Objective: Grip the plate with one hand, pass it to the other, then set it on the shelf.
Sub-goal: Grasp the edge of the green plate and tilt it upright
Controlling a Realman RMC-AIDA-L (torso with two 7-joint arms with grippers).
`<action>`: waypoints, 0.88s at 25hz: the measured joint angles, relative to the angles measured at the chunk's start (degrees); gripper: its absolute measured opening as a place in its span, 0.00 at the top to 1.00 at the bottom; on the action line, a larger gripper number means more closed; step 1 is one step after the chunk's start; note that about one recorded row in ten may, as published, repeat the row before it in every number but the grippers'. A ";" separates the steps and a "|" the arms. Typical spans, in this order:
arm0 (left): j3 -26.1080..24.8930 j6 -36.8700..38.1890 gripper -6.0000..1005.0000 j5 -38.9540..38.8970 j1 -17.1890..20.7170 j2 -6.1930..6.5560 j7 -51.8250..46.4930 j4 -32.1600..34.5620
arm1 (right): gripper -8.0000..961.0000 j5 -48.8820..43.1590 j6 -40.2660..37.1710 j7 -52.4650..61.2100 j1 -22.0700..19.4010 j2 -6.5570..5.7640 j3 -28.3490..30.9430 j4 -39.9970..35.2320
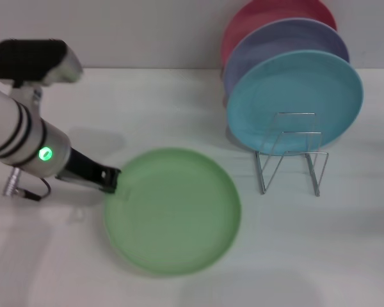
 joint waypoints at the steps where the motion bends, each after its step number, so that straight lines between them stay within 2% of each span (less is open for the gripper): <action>1: 0.00 0.00 0.97 0.00 0.00 0.00 0.00 0.00 | 0.24 0.00 0.28 0.00 0.06 -0.02 0.00 0.00; 3: -2.07 1.06 0.97 0.00 0.18 0.04 1.68 -0.02 | 0.24 0.02 0.87 0.00 0.22 -0.09 0.00 0.00; 5: -6.30 2.60 0.96 -0.06 0.26 0.06 5.01 -0.40 | 0.24 0.04 1.86 0.00 0.47 -0.14 0.00 0.00; 9: -10.10 4.78 0.96 -0.13 0.58 0.06 8.12 -0.46 | 0.24 0.04 2.56 0.00 0.61 -0.16 0.00 0.00; 12: -12.22 9.34 0.96 -1.23 1.86 0.02 10.84 -0.44 | 0.24 0.04 3.07 -0.29 0.65 -0.12 0.00 0.00; 17: -12.15 22.82 0.96 -5.01 6.13 0.01 14.01 -0.60 | 0.24 0.04 3.19 -0.33 0.59 0.14 0.00 0.00; 22: -9.28 40.21 0.96 -14.50 11.18 -0.08 21.02 -2.04 | 0.24 0.04 3.50 -0.38 0.51 0.23 0.00 0.00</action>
